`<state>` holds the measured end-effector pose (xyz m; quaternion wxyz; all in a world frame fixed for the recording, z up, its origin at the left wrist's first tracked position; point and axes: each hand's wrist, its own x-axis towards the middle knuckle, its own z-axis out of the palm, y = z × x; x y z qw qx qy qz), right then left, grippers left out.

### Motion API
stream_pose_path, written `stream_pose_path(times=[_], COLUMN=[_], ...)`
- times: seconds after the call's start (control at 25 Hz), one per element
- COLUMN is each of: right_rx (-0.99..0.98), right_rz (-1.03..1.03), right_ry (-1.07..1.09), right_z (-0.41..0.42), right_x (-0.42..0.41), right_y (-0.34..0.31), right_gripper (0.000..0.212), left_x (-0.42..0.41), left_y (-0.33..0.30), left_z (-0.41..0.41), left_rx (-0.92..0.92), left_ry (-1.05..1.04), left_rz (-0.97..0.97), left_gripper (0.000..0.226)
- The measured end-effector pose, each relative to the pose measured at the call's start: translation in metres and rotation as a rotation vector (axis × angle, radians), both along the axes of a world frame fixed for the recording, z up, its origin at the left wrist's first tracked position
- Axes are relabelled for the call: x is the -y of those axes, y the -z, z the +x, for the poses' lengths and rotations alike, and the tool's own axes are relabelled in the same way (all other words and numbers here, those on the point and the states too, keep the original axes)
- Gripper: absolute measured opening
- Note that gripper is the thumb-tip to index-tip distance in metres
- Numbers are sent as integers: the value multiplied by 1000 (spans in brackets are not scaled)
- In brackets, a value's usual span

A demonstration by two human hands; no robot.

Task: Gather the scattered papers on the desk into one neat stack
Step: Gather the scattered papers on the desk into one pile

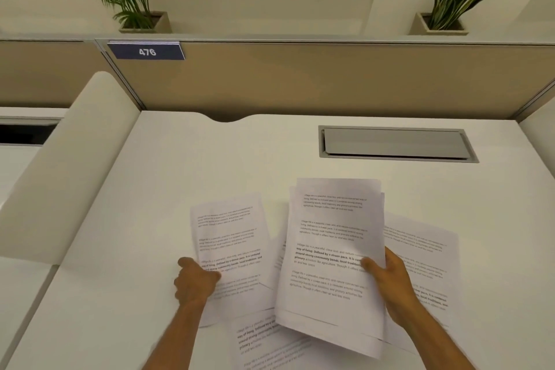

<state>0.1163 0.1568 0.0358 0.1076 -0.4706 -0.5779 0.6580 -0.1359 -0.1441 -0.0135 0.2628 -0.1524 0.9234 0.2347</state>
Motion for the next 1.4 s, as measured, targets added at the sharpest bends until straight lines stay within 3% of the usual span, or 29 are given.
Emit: stream_pose_path(times=[0.12,0.24,0.4,0.56,0.68,0.88,1.12,1.2,1.32,1.4], right_rx=[4,-10,-24,-37,-51,-114,-47,-39,-22,7], right_rz=[-2,-11,-29,-83,-152,-268,-375,-273,-149,-111], right_ry=[13,39,88,76,40,-96,-11,-92,-69,-70], right_z=[2,4,7,-6,-21,-31,-26,-21,-13,-5], right_x=[-4,-12,-19,-13,-2,12,5,3,-6,-19], right_y=[1,-2,-3,-5,-13,-28,-20,-15,-14,-13], right_gripper=[39,38,39,40,37,24,43,28,33,33], left_x=[2,13,34,15,-29,-71,-85,-88,-81,-64], left_y=[-11,-39,-100,-144,-133,-99,-83,-77,-64,-50], left_z=[0,-9,-34,-24,15,69,73,76,80,86], left_rx=[-62,-210,-379,-151,-21,52,73,108,98,-13], left_ry=[65,172,237,167,173,255,258,307,242,139], left_rz=[88,154,314,769,863,740,748,756,735,595], left_gripper=[22,6,20,31,30,41,59,61,51,50])
